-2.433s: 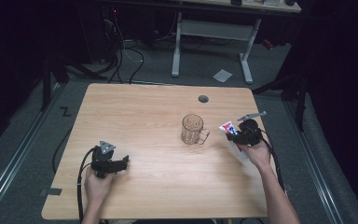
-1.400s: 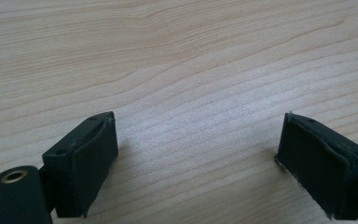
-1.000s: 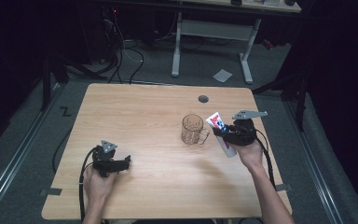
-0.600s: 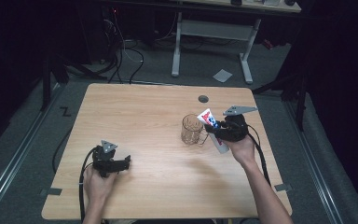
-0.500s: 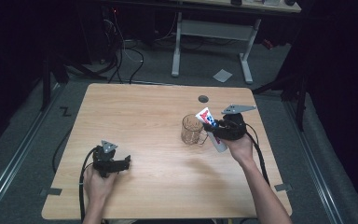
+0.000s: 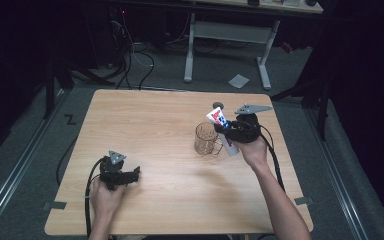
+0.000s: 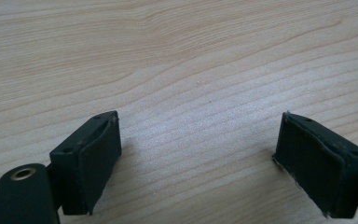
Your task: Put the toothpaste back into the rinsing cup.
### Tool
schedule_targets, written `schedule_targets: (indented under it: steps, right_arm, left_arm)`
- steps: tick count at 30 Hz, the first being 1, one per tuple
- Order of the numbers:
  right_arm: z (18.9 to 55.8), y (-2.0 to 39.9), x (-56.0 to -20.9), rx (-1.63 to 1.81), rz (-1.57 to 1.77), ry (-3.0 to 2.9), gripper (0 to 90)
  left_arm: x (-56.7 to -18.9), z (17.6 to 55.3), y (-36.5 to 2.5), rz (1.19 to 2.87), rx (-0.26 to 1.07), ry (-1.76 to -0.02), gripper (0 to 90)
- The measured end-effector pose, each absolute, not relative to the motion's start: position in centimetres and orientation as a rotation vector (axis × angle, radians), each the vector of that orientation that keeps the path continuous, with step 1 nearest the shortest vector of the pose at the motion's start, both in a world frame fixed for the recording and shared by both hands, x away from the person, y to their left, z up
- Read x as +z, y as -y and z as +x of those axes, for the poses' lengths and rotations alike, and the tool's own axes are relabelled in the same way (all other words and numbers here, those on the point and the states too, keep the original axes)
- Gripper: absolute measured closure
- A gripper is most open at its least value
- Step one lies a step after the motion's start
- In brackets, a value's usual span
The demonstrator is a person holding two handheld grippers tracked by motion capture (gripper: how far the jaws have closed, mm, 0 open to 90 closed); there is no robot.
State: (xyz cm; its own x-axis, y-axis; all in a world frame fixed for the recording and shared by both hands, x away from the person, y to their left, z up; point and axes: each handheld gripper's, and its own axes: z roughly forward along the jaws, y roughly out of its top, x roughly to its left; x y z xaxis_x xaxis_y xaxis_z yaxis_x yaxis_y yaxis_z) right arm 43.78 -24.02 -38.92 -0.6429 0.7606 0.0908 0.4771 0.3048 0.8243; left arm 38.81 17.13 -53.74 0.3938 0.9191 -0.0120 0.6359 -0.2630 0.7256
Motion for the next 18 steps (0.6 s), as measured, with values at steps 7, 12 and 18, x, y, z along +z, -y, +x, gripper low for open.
schedule_targets:
  steps: [7,12,18]
  right_arm:
    - [44.2,23.8,-38.5,1.280,1.119,-2.235,65.4]
    - [44.7,23.7,-38.1,1.284,1.119,-2.222,65.4]
    - [45.3,23.3,-37.9,1.280,1.120,-2.206,65.3]
  left_arm:
    - [-53.7,38.8,-17.2,2.001,0.552,-1.325,14.7]
    - [-53.7,38.8,-17.2,1.997,0.553,-1.326,14.9]
    - [-53.7,38.8,-17.2,1.997,0.553,-1.324,14.9]
